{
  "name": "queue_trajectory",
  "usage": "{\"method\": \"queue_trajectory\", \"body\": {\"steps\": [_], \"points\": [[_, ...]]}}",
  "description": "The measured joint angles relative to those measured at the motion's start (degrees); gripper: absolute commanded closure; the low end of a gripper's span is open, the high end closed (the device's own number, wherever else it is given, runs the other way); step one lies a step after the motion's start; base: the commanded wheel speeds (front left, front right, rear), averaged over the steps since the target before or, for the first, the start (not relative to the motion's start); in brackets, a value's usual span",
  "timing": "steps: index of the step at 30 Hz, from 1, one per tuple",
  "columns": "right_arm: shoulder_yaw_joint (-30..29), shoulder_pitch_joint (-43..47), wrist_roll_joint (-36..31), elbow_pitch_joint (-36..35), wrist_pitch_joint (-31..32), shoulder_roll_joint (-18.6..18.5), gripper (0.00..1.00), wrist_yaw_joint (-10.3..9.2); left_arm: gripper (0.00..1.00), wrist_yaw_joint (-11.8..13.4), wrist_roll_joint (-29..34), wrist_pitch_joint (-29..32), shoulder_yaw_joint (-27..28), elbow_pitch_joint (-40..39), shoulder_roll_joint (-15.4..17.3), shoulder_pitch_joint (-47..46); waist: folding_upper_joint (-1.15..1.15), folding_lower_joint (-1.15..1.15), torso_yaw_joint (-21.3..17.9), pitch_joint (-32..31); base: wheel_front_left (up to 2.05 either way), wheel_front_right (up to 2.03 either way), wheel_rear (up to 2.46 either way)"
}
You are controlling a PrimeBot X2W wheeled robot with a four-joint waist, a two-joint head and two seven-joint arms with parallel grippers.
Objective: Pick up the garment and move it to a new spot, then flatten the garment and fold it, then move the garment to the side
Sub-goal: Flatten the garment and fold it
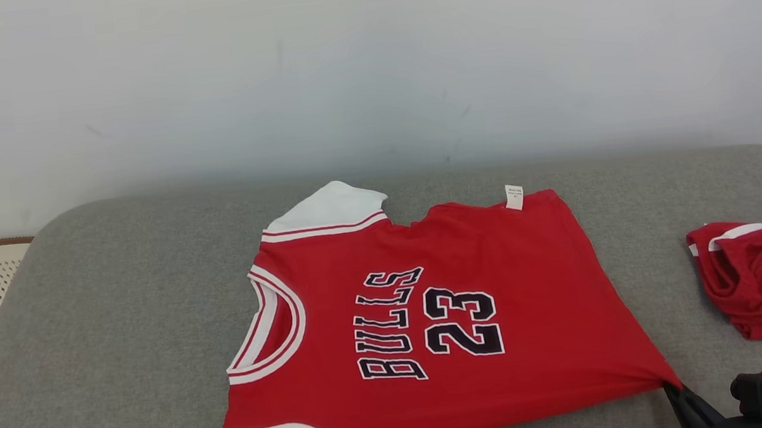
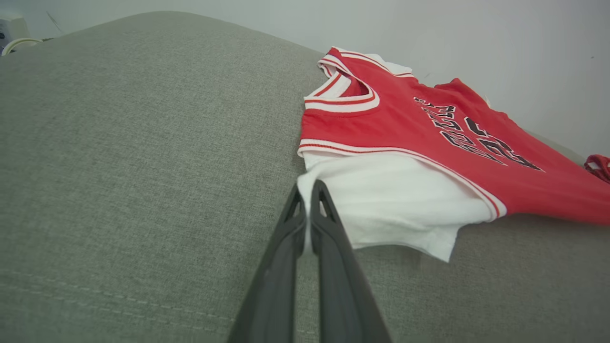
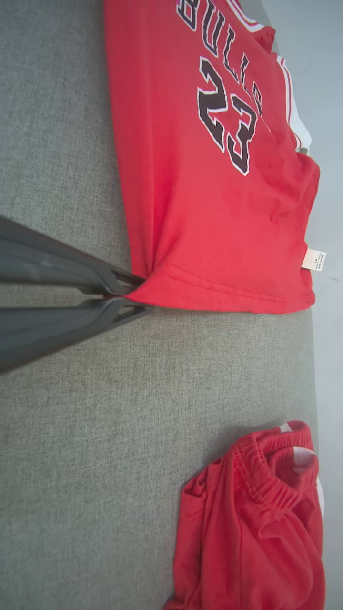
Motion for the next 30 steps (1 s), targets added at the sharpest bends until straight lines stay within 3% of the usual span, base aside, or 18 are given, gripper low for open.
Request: {"method": "queue_trajectory", "body": {"steps": [15,30], "points": [[-1.24,5.98,-1.83,-3.88,-0.01,0.04,1.00,-0.01,1.00,-0.27,-1.91,-0.01,-3.12,-0.55,0.10,3.39,0.01,0.00,0.67,-1.09,0.00,0.00,0.00],[-1.26,9.15,-2.93,-3.94,0.00,0.13,1.00,-0.01,1.00,2.75,-0.37,-0.01,-0.46,-1.02,0.03,4.52,0.01,0.01,0.88,-0.97,0.00,0.00,0.00]]}}
